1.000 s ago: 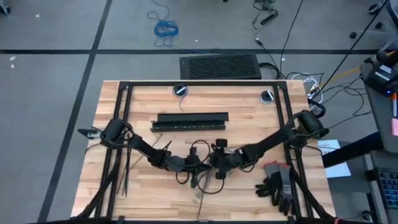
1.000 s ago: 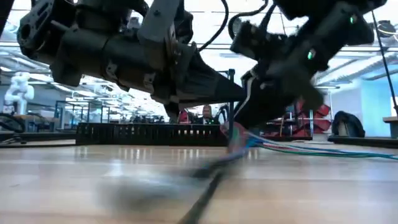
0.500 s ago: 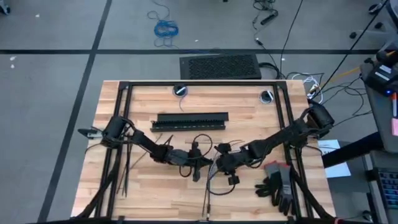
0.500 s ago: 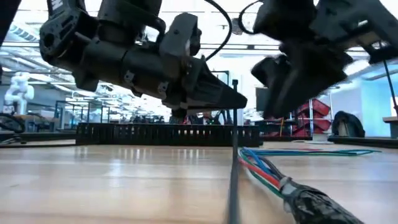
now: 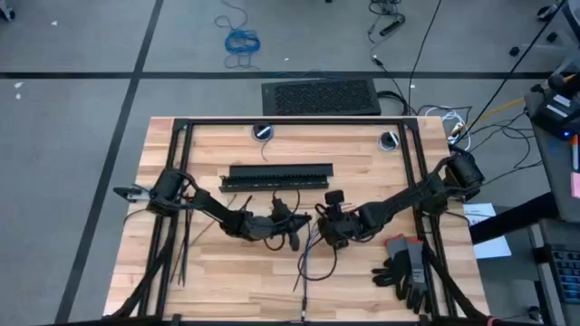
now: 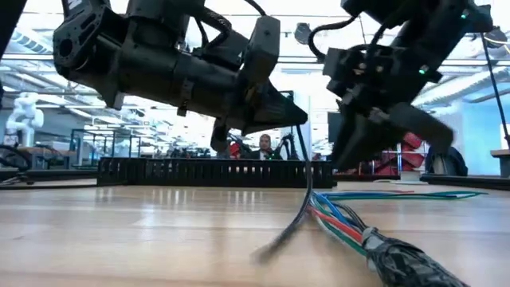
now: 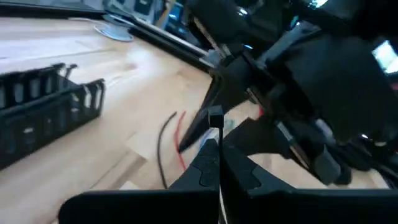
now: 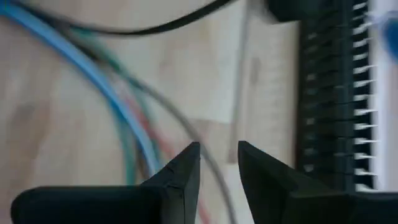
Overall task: Ziptie cables
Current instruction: Wrap the cable wires with zip tie
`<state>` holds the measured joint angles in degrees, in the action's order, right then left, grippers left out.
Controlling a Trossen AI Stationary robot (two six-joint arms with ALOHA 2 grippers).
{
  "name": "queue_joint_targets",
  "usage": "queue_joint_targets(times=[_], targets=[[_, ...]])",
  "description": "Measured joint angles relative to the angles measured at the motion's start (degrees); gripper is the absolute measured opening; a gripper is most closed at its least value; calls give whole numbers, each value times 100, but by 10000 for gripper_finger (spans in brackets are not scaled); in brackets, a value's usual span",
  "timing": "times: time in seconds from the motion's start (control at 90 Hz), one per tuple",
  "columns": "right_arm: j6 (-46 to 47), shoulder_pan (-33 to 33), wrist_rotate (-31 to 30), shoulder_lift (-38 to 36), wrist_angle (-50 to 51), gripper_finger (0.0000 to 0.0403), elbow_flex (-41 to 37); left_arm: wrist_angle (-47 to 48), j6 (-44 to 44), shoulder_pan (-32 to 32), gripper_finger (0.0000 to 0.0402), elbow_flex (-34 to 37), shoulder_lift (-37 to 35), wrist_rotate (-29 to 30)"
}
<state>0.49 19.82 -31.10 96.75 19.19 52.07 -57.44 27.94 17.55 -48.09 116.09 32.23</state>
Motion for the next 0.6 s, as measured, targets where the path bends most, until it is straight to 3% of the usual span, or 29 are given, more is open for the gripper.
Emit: queue_joint_targets(times=[0.144, 0.333, 0.411, 0.6], targets=[[445, 155, 260, 0, -434, 100, 0, 102, -21, 151, 0, 1, -2, -134], [59, 388, 289, 0, -743, 100, 0, 1069, -452, 611, 0, 23, -585, -120], [184, 384, 467, 0, -1031, 100, 0, 1809, -520, 904, 0, 19, -1067, 281], [1098, 583, 1947, 0, -1594, 104, 4, 3130, -756, 1692, 0, 19, -2235, 1627]])
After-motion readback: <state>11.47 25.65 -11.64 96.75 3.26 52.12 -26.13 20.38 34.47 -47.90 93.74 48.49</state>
